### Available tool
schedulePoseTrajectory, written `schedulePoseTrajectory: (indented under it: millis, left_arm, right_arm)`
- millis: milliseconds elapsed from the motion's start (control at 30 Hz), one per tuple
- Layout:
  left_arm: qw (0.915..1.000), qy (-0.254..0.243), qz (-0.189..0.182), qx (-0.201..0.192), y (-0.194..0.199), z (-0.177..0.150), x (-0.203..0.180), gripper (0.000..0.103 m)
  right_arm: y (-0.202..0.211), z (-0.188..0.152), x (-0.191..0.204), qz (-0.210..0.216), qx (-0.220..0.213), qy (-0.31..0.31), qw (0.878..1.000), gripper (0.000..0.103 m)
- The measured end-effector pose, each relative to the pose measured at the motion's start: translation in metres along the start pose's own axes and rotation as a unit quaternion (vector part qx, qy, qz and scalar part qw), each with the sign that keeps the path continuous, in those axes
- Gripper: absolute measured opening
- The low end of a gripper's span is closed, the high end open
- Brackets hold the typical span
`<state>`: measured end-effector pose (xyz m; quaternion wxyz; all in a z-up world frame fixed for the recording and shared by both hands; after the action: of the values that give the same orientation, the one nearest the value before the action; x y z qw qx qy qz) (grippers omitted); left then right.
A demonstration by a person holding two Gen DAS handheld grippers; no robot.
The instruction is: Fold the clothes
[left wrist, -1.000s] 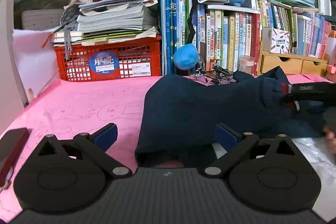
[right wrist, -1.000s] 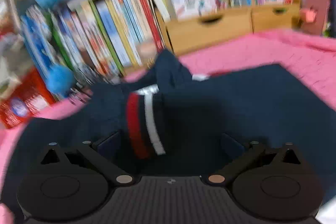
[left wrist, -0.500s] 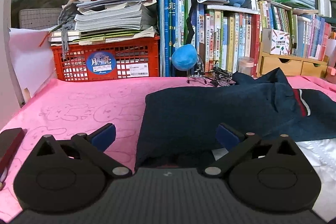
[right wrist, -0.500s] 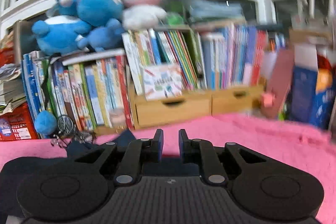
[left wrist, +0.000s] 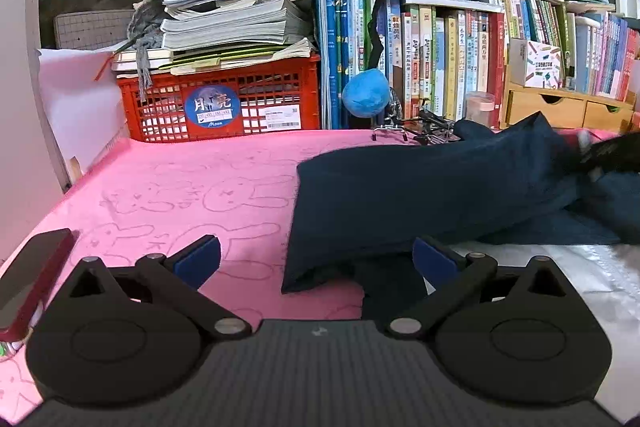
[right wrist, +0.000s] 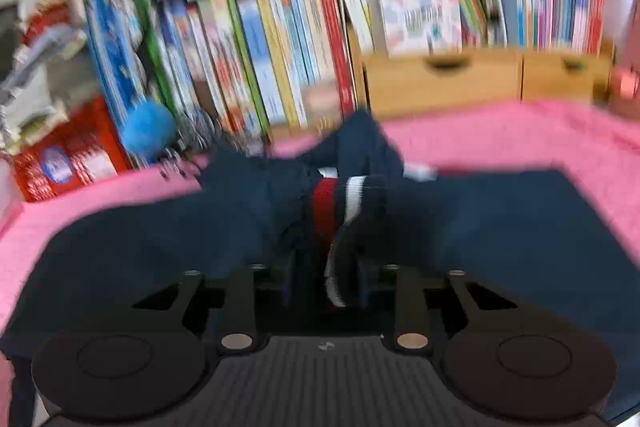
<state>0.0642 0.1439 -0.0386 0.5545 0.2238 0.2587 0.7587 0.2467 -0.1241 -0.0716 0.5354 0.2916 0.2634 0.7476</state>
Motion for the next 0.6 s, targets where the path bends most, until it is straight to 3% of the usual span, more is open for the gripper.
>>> schedulePoseTrajectory:
  millis: [133,233,433,533,600]
  left_arm:
    - [0.9999,-0.006,-0.01,-0.005,-0.004,0.005,-0.011,0.103]
    - [0.9998,-0.02,-0.006,0.001,-0.015,0.006,-0.025,0.103]
    - [0.9981,-0.039,0.044,0.019,-0.043,0.003,-0.026,0.103]
    - [0.9965,-0.042,0.063,0.036,-0.051,-0.001,-0.016,0.103]
    - [0.9961,-0.039,0.066,0.043,-0.053,-0.003,-0.01,0.103]
  right_arm:
    - [0.059,0.016,-0.032,-0.055,-0.074,0.016,0.996,0.031]
    - [0.082,0.019,-0.065,-0.097,-0.095,0.016,0.991,0.032]
    - [0.05,-0.01,-0.121,-0.116,-0.016,-0.021,0.993,0.042]
    - [0.026,-0.029,-0.135,-0.117,0.02,-0.027,0.993,0.051]
    - [0.021,-0.033,-0.136,-0.112,0.021,-0.023,0.993,0.062]
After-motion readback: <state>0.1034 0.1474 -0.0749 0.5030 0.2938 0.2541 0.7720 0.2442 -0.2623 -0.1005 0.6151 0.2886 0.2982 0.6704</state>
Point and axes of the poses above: each gripper's, at about its wrist camera, not at the fingertips, and y roughly against the way its jaws point, x to its left, z to its top, the point moved 9 cm from there along -y, roughly the way its jaws point, and after that the axes turned 12 degrees about x, right-handed, at the moved point
